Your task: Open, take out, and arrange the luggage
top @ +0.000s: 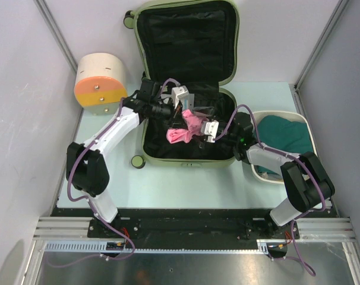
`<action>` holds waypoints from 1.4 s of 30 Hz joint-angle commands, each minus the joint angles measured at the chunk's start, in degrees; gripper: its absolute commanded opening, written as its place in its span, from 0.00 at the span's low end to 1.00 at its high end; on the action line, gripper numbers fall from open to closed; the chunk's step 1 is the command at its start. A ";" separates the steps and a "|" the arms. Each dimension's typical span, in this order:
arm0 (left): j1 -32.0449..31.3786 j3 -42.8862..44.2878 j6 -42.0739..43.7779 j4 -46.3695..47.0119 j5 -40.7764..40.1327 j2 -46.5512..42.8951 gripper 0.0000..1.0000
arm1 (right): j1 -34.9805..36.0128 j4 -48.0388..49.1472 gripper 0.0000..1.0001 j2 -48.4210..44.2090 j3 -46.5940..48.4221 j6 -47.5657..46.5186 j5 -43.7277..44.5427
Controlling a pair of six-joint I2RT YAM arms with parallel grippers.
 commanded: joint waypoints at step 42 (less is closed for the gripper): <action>4.25 8.58 9.44 0.23 -2.94 -6.43 0.89 | -17.14 -37.78 0.00 -21.75 13.65 17.95 -5.30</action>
